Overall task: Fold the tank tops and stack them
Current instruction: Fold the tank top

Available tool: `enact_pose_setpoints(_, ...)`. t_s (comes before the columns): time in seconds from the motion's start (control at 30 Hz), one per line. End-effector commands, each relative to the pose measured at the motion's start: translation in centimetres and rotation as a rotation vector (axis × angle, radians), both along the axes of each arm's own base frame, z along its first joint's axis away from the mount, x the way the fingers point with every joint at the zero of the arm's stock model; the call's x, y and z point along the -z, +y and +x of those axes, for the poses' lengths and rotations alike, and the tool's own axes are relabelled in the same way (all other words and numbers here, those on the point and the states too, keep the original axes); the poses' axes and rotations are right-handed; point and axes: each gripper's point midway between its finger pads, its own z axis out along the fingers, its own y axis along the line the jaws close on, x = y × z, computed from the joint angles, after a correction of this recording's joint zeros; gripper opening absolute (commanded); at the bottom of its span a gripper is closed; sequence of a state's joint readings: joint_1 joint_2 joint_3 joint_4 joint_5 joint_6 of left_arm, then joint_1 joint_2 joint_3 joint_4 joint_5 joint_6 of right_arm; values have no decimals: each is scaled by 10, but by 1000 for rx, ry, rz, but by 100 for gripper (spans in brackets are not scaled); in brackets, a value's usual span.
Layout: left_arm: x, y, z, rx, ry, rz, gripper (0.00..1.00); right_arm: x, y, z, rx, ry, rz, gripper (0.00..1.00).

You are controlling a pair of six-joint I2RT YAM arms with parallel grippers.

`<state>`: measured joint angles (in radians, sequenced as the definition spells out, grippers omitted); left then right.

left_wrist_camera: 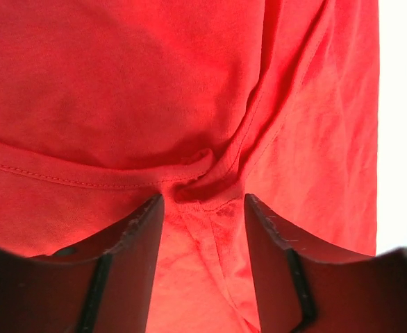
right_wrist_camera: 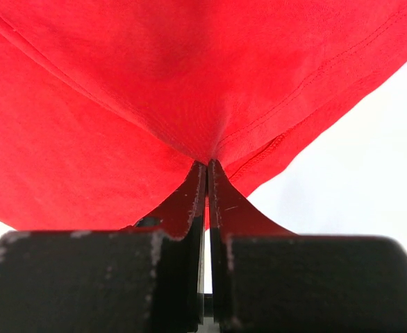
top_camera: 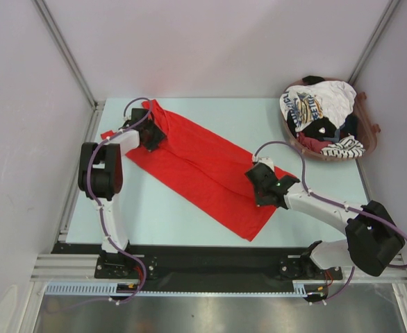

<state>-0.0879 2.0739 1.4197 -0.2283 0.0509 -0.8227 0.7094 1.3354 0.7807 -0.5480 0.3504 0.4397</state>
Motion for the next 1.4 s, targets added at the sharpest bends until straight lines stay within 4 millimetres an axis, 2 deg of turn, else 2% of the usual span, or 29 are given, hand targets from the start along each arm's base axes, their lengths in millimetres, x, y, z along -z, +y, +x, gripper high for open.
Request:
enact_pose_setpoints(0.0, -17, -3, 5, 20, -45, 21, 54, -4, 3, 4, -3, -25, 30, 0)
enact_pose_setpoints(0.03, -17, -4, 7, 21, -52, 17, 52, -5, 2, 4, 0, -25, 29, 0)
enact_pose_setpoints(0.13, -19, -6, 11, 26, -61, 7, 36, -4, 2, 3, -1, -22, 31, 0)
enact_pose_setpoints(0.17, -18, -6, 12, 29, -61, 7, 27, -4, 2, 3, 0, -24, 31, 0)
enact_pose_setpoints(0.27, -19, -9, 16, 46, -71, 4, 13, -5, 2, 3, 2, -22, 32, 0)
enact_pose_setpoints(0.4, -15, -10, 16, 56, -59, 7, 15, -8, 3, 5, 3, -29, 46, 0)
enact_pose_setpoints(0.5, -19, -9, 16, 55, -79, 9, 1, -13, 2, 6, 7, -37, 49, 0)
enact_pose_setpoints(0.7, -49, -14, 26, 62, -128, -18, 0, -34, -9, 17, 60, -82, 61, 0)
enact_pose_setpoints(0.8, -76, -16, 40, 64, -173, -27, 0, -51, -12, 20, 68, -122, 69, 0)
enact_pose_setpoints(1.0, -111, -9, 48, 66, -225, -54, 0, -67, -14, 15, 61, -154, 79, 0)
enact_pose_setpoints(1.13, -121, -4, 44, 66, -235, -59, 0, -72, -10, 10, 49, -155, 91, 0)
enact_pose_setpoints(1.27, -124, 3, 39, 62, -243, -74, 0, -76, 2, 2, 2, -147, 105, 0)
enact_pose_setpoints(1.3, -130, 4, 37, 62, -254, -74, 0, -76, 7, -2, -21, -144, 108, 0)
enact_pose_setpoints(1.37, -128, 7, 32, 60, -250, -79, 0, -75, 11, -6, -30, -135, 108, 0)
